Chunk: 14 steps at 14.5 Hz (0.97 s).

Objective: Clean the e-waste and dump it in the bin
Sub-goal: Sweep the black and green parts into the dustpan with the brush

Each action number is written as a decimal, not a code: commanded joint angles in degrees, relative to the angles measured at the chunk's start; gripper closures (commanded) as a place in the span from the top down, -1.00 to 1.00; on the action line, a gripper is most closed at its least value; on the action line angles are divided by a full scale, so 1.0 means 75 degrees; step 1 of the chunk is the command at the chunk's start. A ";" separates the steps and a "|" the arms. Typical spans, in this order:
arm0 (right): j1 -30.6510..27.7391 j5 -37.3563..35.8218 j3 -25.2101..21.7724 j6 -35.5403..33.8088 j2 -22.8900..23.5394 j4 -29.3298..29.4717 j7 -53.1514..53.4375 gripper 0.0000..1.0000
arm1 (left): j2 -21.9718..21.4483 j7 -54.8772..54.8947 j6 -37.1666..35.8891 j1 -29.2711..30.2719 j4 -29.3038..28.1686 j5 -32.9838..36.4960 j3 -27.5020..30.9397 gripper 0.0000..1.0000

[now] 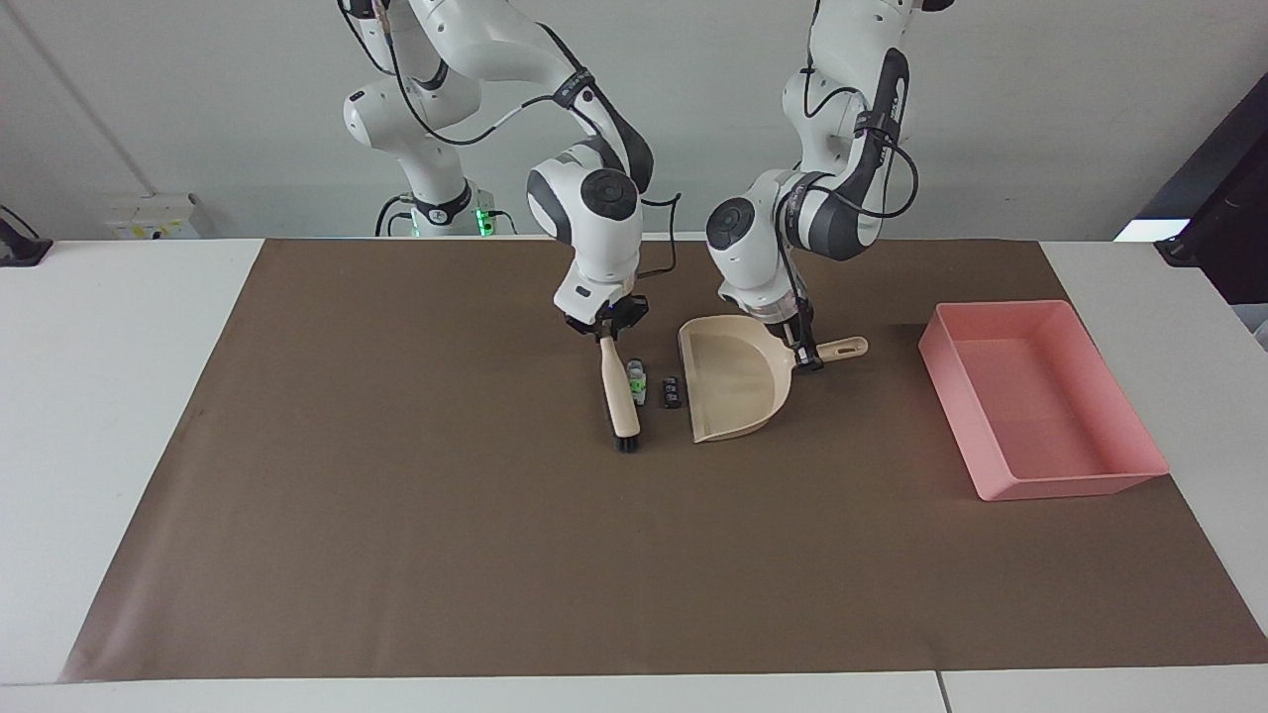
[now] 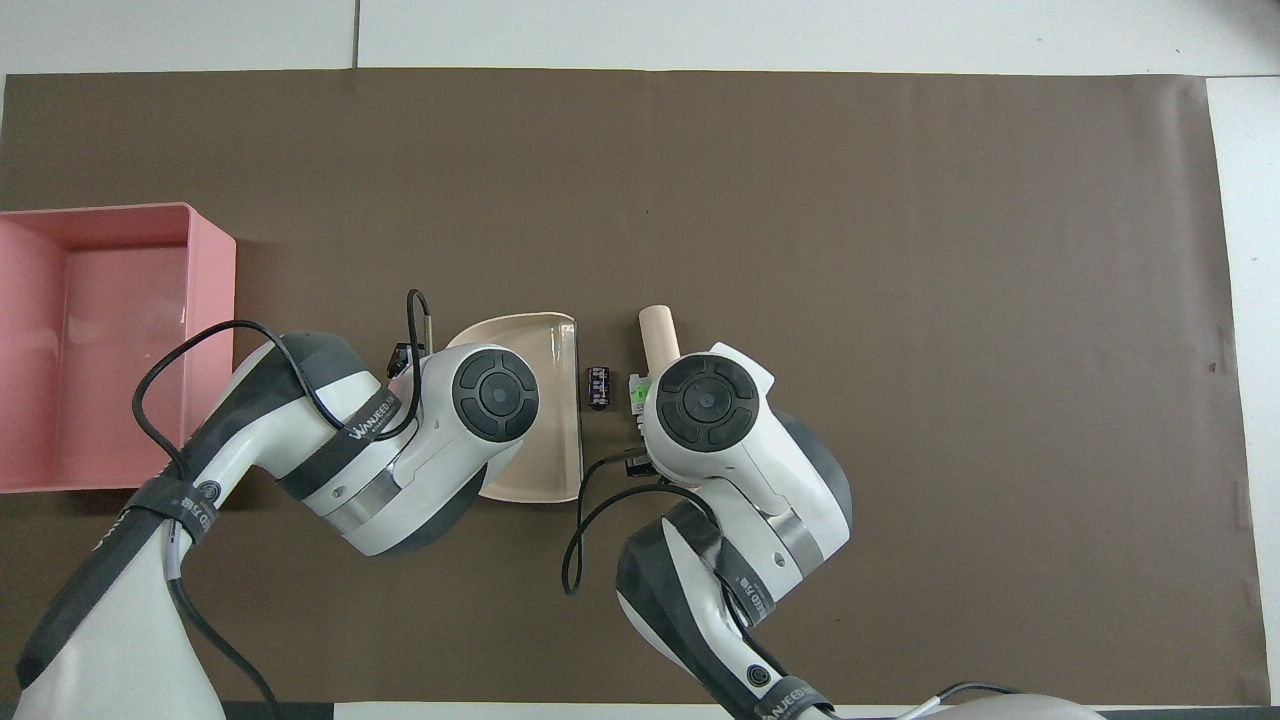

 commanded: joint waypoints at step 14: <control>0.0312 0.4602 0.0014 0.0331 -0.0408 0.0242 -0.2510 -1.00 | -0.0320 0.0384 0.1388 0.0548 -0.0688 -0.0436 -0.0006 -1.00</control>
